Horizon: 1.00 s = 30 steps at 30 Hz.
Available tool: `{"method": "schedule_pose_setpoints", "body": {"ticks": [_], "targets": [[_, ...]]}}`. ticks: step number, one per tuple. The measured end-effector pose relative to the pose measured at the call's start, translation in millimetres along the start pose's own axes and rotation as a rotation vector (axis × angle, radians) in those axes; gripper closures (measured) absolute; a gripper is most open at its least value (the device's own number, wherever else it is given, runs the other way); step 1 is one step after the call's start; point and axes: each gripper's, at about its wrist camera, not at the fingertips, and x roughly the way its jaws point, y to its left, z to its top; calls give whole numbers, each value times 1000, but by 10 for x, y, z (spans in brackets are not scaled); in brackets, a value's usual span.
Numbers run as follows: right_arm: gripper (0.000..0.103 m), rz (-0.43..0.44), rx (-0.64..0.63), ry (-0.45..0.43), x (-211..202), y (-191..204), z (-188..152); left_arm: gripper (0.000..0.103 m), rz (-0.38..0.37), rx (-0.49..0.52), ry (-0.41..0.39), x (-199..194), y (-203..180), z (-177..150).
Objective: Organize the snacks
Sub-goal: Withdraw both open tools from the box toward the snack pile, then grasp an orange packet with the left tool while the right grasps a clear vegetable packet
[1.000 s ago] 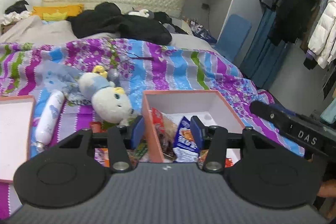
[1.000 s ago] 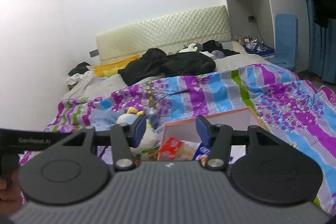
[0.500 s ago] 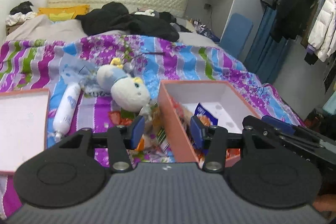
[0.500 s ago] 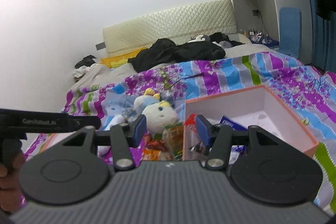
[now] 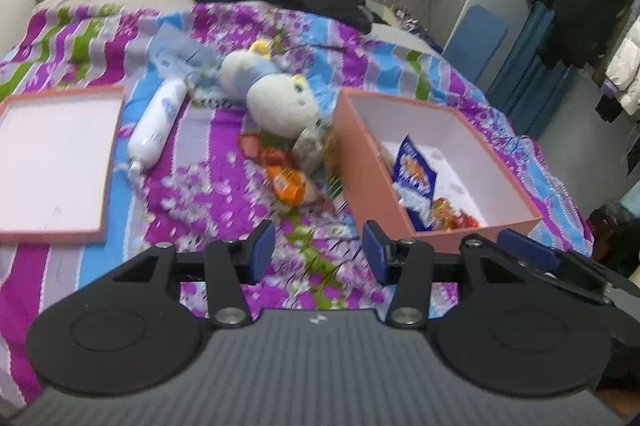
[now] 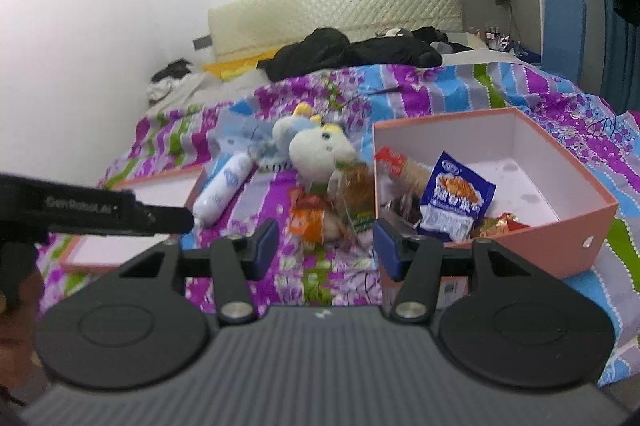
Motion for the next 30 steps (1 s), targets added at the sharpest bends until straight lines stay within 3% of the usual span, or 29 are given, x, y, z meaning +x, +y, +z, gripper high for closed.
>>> {"method": "schedule_pose_setpoints", "body": {"ticks": [6, 13, 22, 30], "targets": [[47, 4, -64, 48, 155, 197, -212, 49, 61, -26, 55, 151, 276, -157], [49, 1, -152, 72, 416, 369, -231, 45, 59, -123, 105, 489, 597, -204], [51, -124, -225, 96, 1097, 481, -78, 45, -26, -242, 121, 1126, 931, 117], [63, -175, -311, 150, 1777, 571, -40, 45, -133, -409, 179, 1869, 1290, 337]]}}
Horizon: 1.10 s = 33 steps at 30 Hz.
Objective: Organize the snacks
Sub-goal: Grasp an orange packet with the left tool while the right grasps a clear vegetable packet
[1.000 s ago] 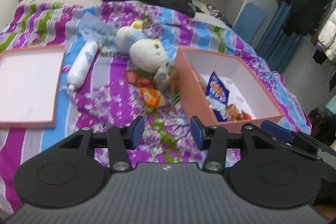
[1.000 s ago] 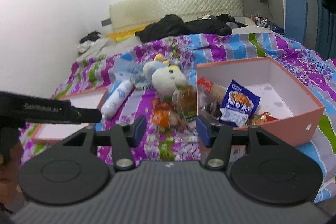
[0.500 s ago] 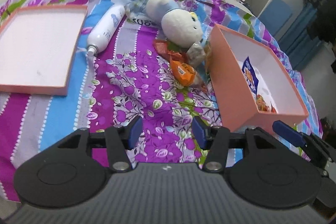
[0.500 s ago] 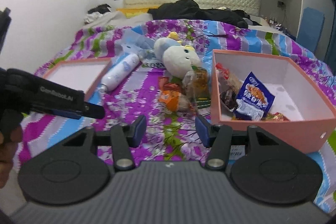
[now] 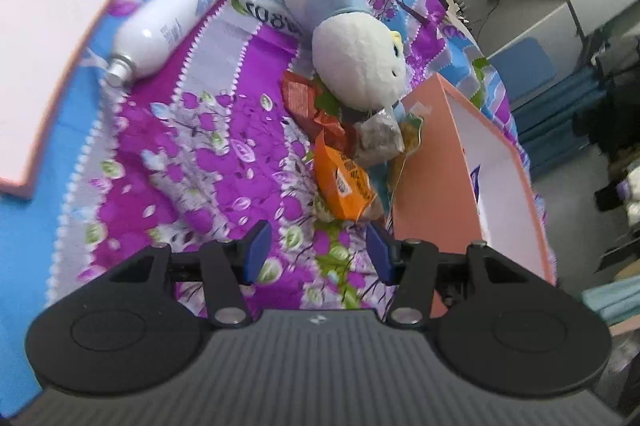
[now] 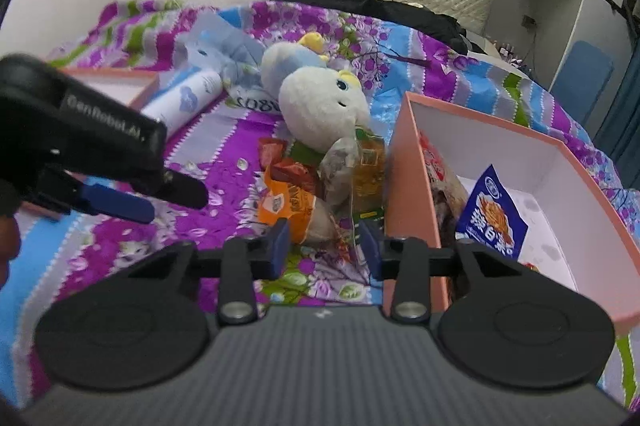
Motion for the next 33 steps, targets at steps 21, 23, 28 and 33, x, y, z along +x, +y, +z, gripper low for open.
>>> {"method": "schedule_pose_setpoints", "body": {"ticks": [21, 23, 28, 33], "targets": [[79, -146, -92, 61, 1130, 22, 135, 46, -152, -145, 142, 1208, 169, 494], [81, -152, -89, 65, 1180, 19, 138, 46, -151, -150, 151, 1266, 173, 495], [85, -173, -80, 92, 1332, -8, 122, 51, -134, -157, 149, 1389, 163, 483], [91, -143, -41, 116, 1409, -56, 141, 57, -136, -150, 157, 1441, 124, 479]]}}
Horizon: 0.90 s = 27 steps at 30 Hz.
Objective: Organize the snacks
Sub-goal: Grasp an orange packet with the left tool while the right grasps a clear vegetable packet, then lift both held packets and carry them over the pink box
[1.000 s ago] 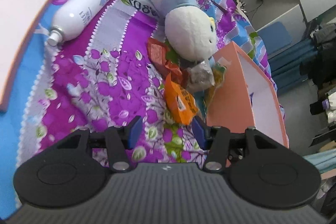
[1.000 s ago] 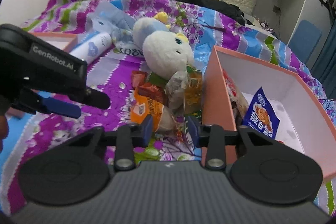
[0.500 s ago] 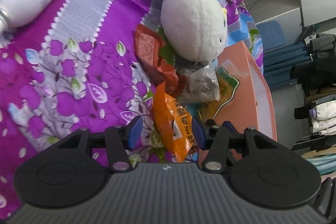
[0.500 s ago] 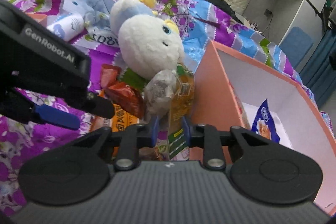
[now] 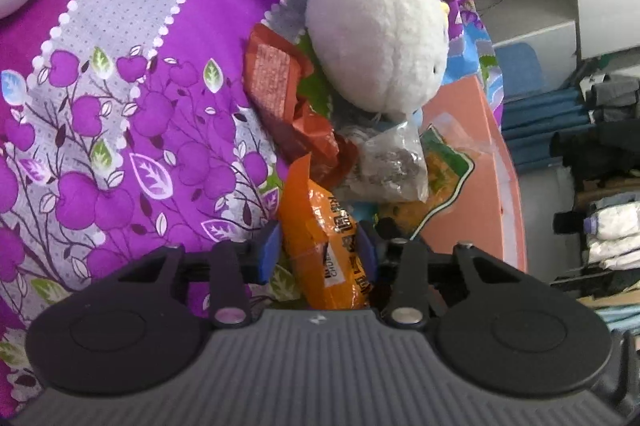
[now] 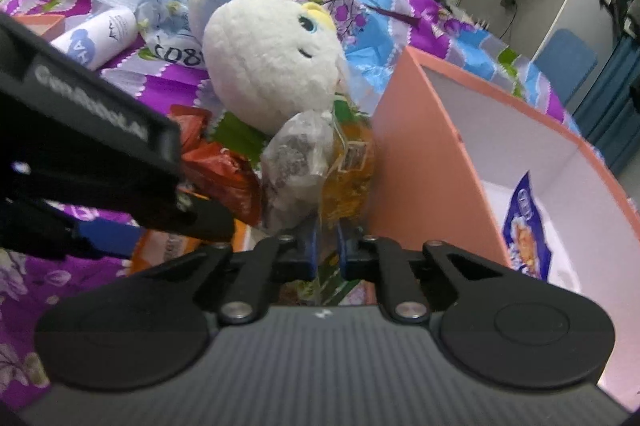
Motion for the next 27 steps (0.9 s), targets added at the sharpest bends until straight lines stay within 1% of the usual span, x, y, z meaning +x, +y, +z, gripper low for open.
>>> {"method": "schedule_pose_setpoints", "body": {"ticks": [1, 2, 4, 5, 8, 12, 18, 21, 27], "targets": [[93, 2, 4, 2, 3, 0, 6, 59, 14, 12, 3, 5, -23, -5], [94, 5, 13, 5, 5, -5, 10, 62, 15, 17, 2, 6, -38, -10], [96, 12, 33, 9, -5, -28, 20, 64, 18, 16, 1, 5, -56, -13], [99, 13, 36, 7, -15, -36, 23, 67, 26, 22, 0, 1, -72, -16], [100, 30, 32, 2, -69, -54, 18, 71, 42, 44, -6, -12, -117, -44], [100, 58, 41, -3, -189, -93, 21, 73, 86, 100, -31, -123, -244, -116], [100, 116, 82, 6, -475, -156, 6, 73, 154, 168, -88, -472, -381, -277], [100, 160, 101, 9, -623, -184, -12, 73, 185, 194, -116, -693, -407, -385], [100, 236, 147, 34, -918, -247, -95, 73, 249, 254, -170, -1088, -489, -668]]}}
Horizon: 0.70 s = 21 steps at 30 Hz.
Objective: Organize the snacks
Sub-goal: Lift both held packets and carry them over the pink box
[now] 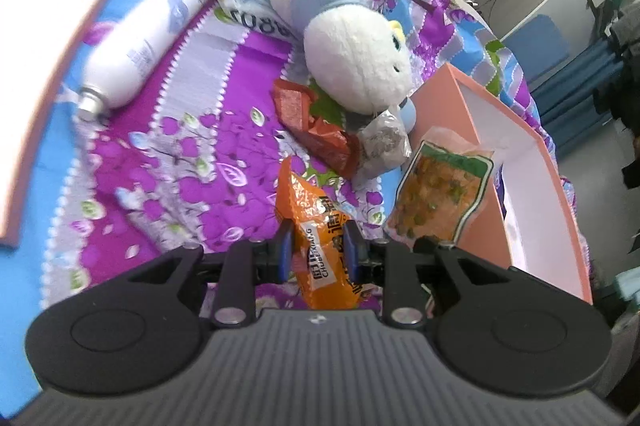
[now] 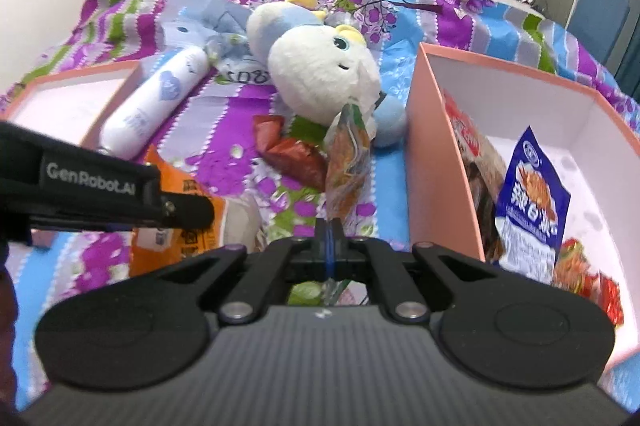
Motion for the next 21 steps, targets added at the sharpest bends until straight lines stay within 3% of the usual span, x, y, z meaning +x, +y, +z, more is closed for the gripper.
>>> {"method": "schedule_pose_setpoints", "body": {"ticks": [12, 21], "targets": [[100, 106, 112, 5, -717, -158, -277, 74, 75, 97, -50, -680, -269, -492], [100, 117, 148, 3, -1125, -267, -573, 74, 136, 169, -26, -846, -428, -903]]}}
